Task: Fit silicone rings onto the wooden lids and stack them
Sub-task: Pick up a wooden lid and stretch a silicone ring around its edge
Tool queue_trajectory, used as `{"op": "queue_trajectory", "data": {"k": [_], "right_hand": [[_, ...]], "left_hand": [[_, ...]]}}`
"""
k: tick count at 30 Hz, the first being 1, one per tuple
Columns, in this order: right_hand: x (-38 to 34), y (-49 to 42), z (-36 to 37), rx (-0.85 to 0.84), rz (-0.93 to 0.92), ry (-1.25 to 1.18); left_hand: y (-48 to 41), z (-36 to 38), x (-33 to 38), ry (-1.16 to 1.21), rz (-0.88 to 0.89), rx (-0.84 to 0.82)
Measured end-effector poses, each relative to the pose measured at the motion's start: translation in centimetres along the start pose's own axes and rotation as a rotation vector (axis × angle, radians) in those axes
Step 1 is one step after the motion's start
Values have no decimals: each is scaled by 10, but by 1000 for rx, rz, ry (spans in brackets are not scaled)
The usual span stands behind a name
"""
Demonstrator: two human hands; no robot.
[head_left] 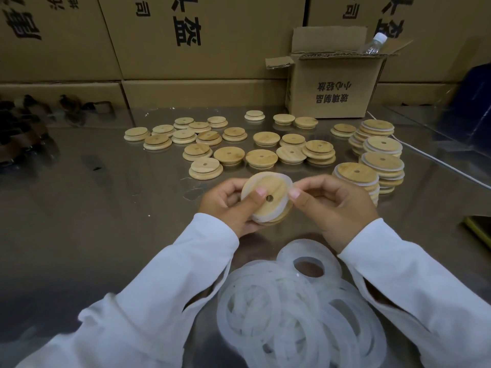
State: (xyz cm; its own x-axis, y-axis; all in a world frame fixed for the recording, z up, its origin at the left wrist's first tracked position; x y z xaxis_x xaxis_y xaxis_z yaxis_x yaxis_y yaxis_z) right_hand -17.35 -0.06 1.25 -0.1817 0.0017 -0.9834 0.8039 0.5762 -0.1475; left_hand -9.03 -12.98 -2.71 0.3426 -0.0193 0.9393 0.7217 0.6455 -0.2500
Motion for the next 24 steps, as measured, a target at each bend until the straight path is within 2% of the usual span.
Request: {"op": "queue_trajectory", "data": {"k": [7,13,19,24], "right_hand": [[7,1,-13,173,19,181],[-2,3,2,91,-59,419],[-6,-2,-5,77,-30,447],[-1,-5,-7,54,22,418]], "left_hand": [[3,8,-2,-75,2,-41],[6,9,1,-264,36,-81],[3,15,17,-347,156,-159],[1,9,13,-277,134,-121]]}}
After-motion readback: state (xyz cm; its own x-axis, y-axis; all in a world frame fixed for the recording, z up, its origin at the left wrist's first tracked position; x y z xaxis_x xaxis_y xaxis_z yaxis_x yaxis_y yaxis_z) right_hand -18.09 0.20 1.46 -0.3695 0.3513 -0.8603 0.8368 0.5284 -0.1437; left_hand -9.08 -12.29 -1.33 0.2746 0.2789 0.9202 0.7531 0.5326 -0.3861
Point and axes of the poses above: each hand's wrist, its own y-axis away from the middle knuckle, its own z-axis out of the palm, x = y × z, the point moved 10 cm from there along -y, towards the middle knuckle, and after that the axes turned 11 degrees about z, right-handed, at the moved point
